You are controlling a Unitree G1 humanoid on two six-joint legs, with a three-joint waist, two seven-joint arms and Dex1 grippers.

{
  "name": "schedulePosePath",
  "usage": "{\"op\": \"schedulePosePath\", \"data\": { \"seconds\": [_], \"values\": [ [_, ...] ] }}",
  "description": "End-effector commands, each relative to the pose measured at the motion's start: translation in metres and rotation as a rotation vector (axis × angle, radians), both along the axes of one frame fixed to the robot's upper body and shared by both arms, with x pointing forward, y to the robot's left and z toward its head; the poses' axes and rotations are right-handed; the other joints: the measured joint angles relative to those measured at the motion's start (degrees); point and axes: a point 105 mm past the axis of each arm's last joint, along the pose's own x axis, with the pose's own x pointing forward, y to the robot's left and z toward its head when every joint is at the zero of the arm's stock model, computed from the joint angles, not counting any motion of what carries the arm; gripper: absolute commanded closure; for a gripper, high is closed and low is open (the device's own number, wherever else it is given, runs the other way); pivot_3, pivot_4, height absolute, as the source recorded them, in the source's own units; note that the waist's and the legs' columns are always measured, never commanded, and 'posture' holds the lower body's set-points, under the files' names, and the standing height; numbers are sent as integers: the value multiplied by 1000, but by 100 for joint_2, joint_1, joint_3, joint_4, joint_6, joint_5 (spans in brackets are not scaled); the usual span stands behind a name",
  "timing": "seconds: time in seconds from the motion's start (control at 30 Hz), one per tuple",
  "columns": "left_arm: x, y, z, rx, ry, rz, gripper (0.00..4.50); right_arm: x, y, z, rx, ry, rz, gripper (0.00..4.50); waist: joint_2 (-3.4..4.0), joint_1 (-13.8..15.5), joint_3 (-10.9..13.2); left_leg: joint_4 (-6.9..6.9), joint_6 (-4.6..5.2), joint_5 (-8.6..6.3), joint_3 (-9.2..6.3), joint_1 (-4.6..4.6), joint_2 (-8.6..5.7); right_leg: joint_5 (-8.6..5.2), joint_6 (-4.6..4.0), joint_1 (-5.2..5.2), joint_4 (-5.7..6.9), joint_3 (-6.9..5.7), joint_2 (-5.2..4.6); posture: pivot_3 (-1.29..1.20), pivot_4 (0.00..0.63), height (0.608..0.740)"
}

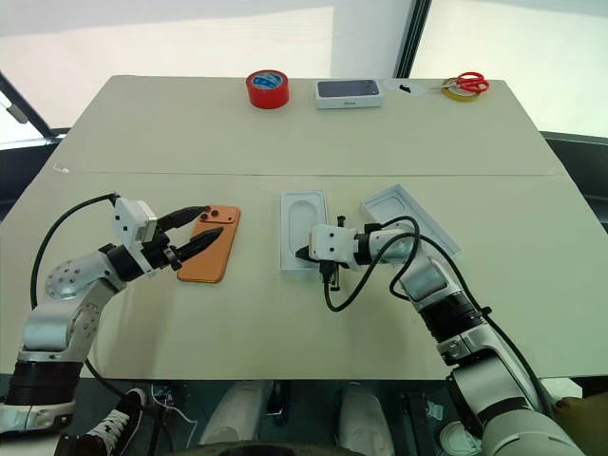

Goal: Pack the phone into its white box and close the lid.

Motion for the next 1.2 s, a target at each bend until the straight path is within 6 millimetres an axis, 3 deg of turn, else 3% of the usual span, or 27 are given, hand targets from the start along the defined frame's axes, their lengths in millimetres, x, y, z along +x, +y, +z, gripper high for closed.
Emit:
{"op": "schedulePosePath", "data": {
  "seconds": [0.03, 0.17, 0.47, 0.57, 0.73, 0.93, 1.2],
  "values": [
    [-2, 1, 14, -22, -48, -2, 1547, -4, 1, 2, 3, 4, 17, 4452, 0, -3, 0, 0, 0, 0, 0, 0, 0, 0, 0, 0, 0, 0, 0, 0, 150, 735],
    [6, 8, 13, -48, 10, 31, 1547, 33, 5, 36, 120, -149, -132, 4452, 1, -70, 1, 0, -4, 4, -1, -2, 0, 0, 0, -4, 4, -1, 2, 0, 150, 735],
    [12, 13, 11, -113, 101, 74, 1547, 68, 11, 59, 209, -247, -284, 4452, 1, -84, 1, 0, -37, 27, -1, -1, 2, 0, 0, -7, 14, -1, 9, 0, 150, 735],
    [16, 26, 5, -196, 236, 116, 1547, 62, 25, 65, 270, -212, -247, 4452, 0, -96, 1, 1, -36, 27, -1, -1, 2, 0, 0, -7, 17, -1, 9, 0, 150, 735],
    [17, 58, -9, -289, 467, 191, 1547, 43, 71, 76, 333, -164, -192, 4452, 0, -137, 1, 0, -29, 42, -1, -1, 6, -1, 0, -18, 51, 3, 16, 0, 150, 735],
    [16, 73, -27, -273, 674, 216, 1547, 14, 113, 47, 173, -45, -64, 4452, -4, -92, 0, -2, -47, 40, -1, -3, 7, -2, -1, -35, 56, 5, 18, 0, 150, 735],
    [4, 58, -54, -152, 812, 126, 1547, 11, 130, 18, -3, -4, -29, 4452, -6, -107, -7, -6, -52, 40, -1, -3, 1, -1, -2, -39, 56, 7, 12, 0, 150, 735]
  ]
}}
